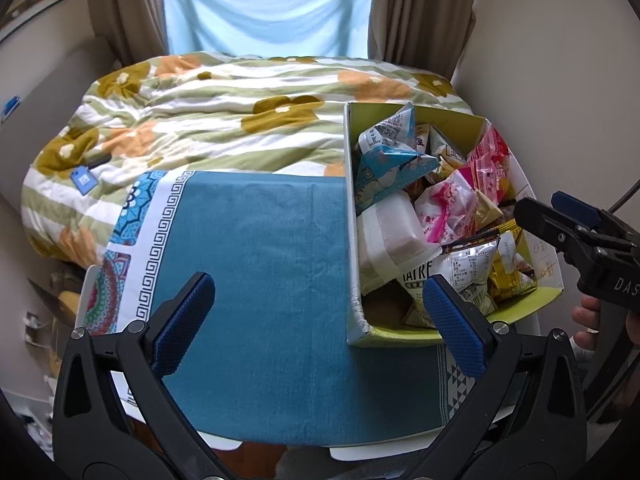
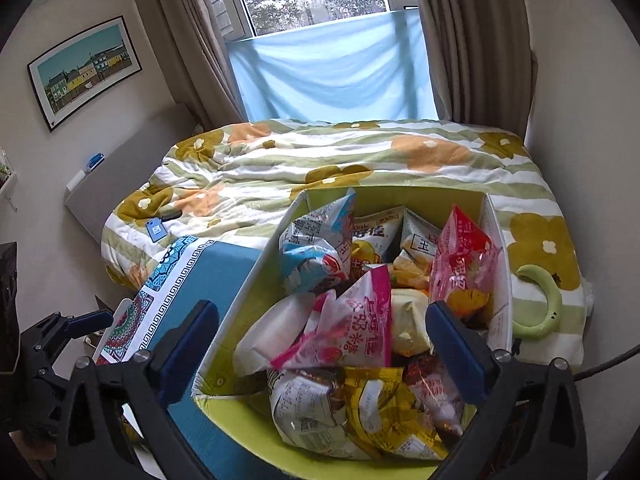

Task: Organize snacks

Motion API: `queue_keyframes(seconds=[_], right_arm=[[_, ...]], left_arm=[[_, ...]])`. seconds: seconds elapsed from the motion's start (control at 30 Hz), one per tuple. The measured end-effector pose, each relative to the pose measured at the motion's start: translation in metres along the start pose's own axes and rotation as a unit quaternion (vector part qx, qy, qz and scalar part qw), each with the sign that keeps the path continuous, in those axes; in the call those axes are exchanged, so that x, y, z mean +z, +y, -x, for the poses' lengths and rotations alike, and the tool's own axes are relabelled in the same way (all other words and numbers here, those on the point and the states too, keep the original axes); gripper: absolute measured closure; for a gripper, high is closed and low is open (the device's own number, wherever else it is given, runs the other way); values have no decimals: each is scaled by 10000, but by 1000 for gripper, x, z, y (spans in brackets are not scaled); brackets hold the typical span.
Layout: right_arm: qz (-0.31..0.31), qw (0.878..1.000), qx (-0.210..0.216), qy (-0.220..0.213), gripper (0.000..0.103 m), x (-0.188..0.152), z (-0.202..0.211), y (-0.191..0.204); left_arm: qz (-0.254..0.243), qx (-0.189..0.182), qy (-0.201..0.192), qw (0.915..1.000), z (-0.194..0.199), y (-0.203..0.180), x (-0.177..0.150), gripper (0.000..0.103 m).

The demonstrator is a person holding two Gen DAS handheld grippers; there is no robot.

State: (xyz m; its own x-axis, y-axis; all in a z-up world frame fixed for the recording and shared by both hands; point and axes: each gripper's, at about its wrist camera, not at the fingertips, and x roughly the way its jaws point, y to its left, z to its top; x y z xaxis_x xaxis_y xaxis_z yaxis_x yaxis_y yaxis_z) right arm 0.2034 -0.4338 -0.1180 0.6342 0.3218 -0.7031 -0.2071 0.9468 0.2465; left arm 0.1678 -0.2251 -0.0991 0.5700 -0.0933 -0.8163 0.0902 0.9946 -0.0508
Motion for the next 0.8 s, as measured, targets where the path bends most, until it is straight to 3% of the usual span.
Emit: queue_keyframes(seconds=[0.17, 0.3, 0.67, 0.8], right_arm=[[31, 9994, -344, 15, 0, -18, 16, 10], [-106, 9986, -512, -90, 0, -24, 37, 23], [-119, 9910, -1097, -760, 0, -44, 121, 104], [-107, 9841, -1503, -939, 0, -57, 140, 132]], left_arm=[[-92, -93, -114, 9998, 18, 13, -8, 0], [-275, 6, -442, 9986, 48, 25, -12, 0], [-372, 162, -1353, 9900, 149, 70, -43, 0], [-308, 164, -1593, 9866, 174, 88, -59, 0]])
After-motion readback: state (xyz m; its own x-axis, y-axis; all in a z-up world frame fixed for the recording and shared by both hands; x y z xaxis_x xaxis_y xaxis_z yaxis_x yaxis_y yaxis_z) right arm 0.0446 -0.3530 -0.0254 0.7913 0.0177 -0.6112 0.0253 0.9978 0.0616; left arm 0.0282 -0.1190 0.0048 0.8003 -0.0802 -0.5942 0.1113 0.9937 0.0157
